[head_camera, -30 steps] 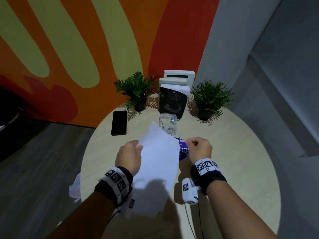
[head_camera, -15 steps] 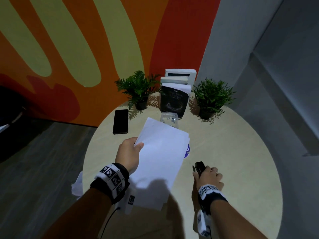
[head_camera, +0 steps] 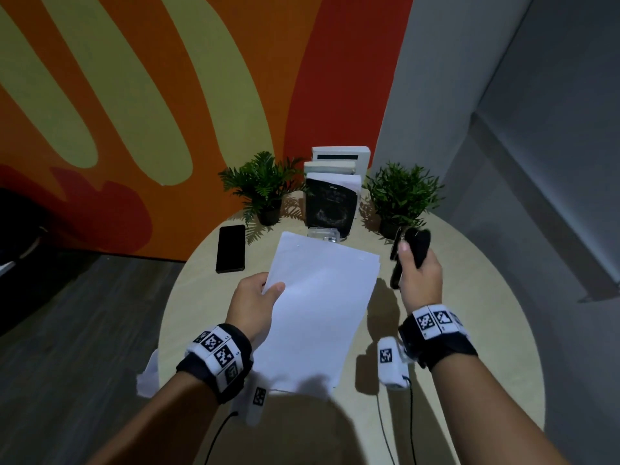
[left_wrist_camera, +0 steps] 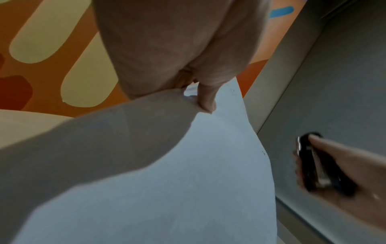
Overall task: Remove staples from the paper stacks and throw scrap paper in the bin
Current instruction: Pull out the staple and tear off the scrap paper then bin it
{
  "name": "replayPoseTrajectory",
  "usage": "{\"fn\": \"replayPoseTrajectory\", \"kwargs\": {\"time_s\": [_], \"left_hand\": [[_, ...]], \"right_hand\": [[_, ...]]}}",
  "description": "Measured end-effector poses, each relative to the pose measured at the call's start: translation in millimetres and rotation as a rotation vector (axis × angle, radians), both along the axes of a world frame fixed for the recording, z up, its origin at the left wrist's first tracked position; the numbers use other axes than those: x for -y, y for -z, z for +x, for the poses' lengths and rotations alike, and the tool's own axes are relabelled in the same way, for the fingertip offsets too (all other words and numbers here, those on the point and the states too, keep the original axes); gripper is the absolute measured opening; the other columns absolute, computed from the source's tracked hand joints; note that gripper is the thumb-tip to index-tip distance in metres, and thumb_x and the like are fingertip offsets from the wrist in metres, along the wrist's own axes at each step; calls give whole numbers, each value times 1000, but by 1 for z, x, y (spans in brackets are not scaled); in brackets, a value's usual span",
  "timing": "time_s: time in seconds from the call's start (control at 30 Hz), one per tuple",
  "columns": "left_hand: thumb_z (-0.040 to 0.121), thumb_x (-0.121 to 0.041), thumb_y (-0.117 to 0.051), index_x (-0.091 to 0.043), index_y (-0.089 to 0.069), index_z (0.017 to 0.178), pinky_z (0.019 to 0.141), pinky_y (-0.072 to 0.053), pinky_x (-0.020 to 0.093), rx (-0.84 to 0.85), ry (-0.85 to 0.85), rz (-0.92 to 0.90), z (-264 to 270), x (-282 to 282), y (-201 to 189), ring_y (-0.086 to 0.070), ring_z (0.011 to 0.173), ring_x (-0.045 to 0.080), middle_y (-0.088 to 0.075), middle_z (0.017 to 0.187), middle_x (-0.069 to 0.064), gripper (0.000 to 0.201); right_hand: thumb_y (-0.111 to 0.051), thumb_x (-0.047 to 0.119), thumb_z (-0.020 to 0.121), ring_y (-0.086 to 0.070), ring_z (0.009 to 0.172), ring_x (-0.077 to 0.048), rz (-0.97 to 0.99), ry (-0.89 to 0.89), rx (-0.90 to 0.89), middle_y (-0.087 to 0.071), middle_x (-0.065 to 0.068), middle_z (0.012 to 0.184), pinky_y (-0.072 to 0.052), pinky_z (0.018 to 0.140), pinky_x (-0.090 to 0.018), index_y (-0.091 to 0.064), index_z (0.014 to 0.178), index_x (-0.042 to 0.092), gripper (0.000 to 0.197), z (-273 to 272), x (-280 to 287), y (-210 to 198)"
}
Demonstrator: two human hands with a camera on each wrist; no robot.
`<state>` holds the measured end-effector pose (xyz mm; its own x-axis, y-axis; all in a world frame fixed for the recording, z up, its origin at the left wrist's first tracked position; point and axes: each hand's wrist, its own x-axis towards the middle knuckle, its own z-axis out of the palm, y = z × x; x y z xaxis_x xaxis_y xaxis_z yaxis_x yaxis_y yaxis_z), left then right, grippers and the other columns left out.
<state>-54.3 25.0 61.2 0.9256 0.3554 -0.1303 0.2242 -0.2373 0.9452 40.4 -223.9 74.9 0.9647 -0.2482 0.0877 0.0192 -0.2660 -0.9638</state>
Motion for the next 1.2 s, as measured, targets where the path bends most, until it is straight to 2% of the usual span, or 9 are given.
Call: {"fn": "replayPoseTrajectory", "kwargs": {"time_s": [0.07, 0.13, 0.23, 0.47, 0.7, 0.83, 1.03, 1.13, 1.2], "left_hand": [[101, -10, -57, -8, -74, 106, 65, -52, 9, 4, 31, -24, 1, 5, -2, -72, 79, -1, -77, 97, -7, 18], [101, -11, -56, -10, -74, 108, 77, -57, 21, 2, 72, -20, 1, 11, -5, -74, 91, 7, -77, 102, -7, 19], [101, -9, -56, -10, -75, 105, 85, -57, 36, 24, 116, -49, 0, 20, -9, -74, 97, 22, -79, 102, 1, 19], [99, -10, -60, -9, -74, 91, 66, -54, 28, 73, 142, 26, -2, 24, -18, -73, 77, 23, -78, 85, 5, 16], [99, -17, -59, -14, -71, 85, 70, -56, 40, 88, 184, 76, -1, 24, -17, -70, 79, 31, -75, 82, 7, 18], [99, -12, -60, -18, -67, 75, 58, -47, 26, 89, 145, 57, -2, 23, -22, -62, 62, 19, -71, 72, -1, 26], [100, -10, -58, -11, -75, 96, 66, -55, 24, 96, 145, -22, -3, 22, -28, -75, 81, 21, -79, 88, 1, 17], [99, -13, -60, -15, -73, 85, 62, -52, 26, 89, 184, 43, 0, 25, -29, -73, 72, 22, -77, 80, 2, 19], [99, -15, -61, -23, -67, 72, 56, -45, 23, 93, 210, 83, 3, 28, -29, -63, 58, 12, -71, 67, -6, 29]], "right_hand": [[-54, 36, 97, -60, 85, -6, 85, 5, 103, -62, 10, 94, -47, 74, -17, -56, 113, 19, 24, 3, -12, -27], [-55, 32, 97, -54, 89, 10, 107, -35, 165, -58, 17, 98, -39, 67, 2, -51, 117, 21, 23, 4, -25, -48], [-56, 31, 96, -49, 89, 14, 77, -105, 178, -54, 21, 98, -36, 66, 7, -46, 115, 22, 24, 7, -46, -66], [-55, 41, 94, -61, 96, -13, 24, -106, 205, -64, 3, 101, -39, 69, -3, -54, 118, 10, 39, 6, -71, -60], [-52, 47, 95, -59, 80, -12, -123, -90, 262, -63, 4, 86, -37, 61, -7, -59, 109, 9, 40, 2, -84, -66], [-52, 46, 95, -56, 72, -10, -146, -3, 293, -59, 7, 82, -37, 55, -4, -56, 107, 9, 39, 2, -80, -68], [-49, 49, 95, -56, 82, -14, -117, -15, 167, -59, 5, 90, -33, 59, -7, -53, 112, 11, 42, 7, -75, -66], [-51, 49, 94, -60, 83, -16, -135, -79, 198, -63, 3, 90, -39, 61, -11, -57, 112, 12, 42, 3, -84, -68], [-50, 55, 92, -62, 80, -19, -180, -123, 229, -65, 0, 85, -46, 63, -24, -59, 106, 14, 44, 2, -92, -68]]}}
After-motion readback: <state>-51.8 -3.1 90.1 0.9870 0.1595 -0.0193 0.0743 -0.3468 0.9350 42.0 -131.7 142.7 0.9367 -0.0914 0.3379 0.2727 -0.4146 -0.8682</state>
